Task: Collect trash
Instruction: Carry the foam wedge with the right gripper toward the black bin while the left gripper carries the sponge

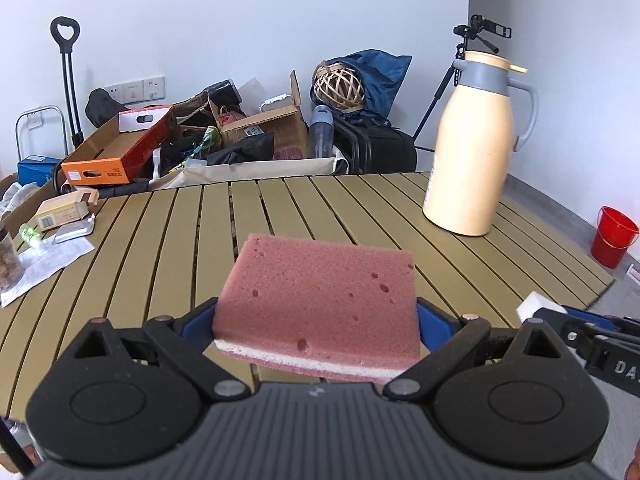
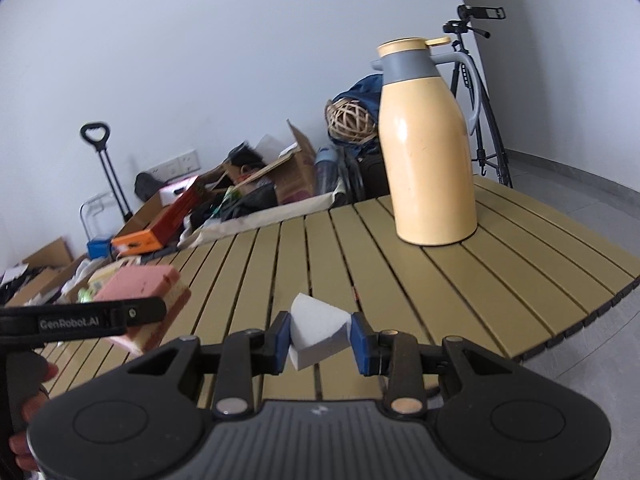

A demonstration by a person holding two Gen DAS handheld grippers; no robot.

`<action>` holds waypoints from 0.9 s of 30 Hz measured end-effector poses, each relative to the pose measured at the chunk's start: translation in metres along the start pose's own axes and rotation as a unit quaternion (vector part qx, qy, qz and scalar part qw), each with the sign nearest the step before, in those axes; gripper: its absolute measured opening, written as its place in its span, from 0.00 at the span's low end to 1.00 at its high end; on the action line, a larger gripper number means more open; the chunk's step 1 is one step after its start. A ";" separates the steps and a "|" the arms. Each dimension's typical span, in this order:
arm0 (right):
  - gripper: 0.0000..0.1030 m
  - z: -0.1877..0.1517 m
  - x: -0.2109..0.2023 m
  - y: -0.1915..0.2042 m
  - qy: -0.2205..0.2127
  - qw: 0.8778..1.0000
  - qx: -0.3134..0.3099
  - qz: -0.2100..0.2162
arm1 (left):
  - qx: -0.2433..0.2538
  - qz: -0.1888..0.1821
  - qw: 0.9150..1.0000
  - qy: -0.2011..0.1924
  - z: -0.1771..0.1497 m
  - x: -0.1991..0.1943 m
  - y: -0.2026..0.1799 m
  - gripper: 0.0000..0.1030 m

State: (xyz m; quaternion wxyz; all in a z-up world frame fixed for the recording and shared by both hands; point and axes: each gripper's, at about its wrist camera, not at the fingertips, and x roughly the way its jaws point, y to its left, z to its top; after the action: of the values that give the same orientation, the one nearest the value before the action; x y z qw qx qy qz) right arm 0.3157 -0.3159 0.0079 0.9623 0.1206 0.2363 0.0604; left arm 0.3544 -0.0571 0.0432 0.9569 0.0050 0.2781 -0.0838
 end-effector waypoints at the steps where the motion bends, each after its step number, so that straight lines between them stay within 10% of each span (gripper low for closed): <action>1: 0.30 -0.003 -0.004 0.004 0.002 1.000 -0.005 0.001 | -0.001 0.000 1.000 0.000 -0.005 -0.007 0.001 0.96; 27: 0.30 -0.099 -0.064 0.059 0.089 0.992 -0.083 0.020 | 0.001 0.005 0.999 0.032 -0.122 -0.097 0.017 0.96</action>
State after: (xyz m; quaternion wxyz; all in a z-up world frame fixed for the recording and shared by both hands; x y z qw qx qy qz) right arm 0.2090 -0.2503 -0.0338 0.9425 0.0394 0.3131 0.1098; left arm 0.2119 -0.0180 -0.0085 0.9480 0.0098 0.3083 -0.0788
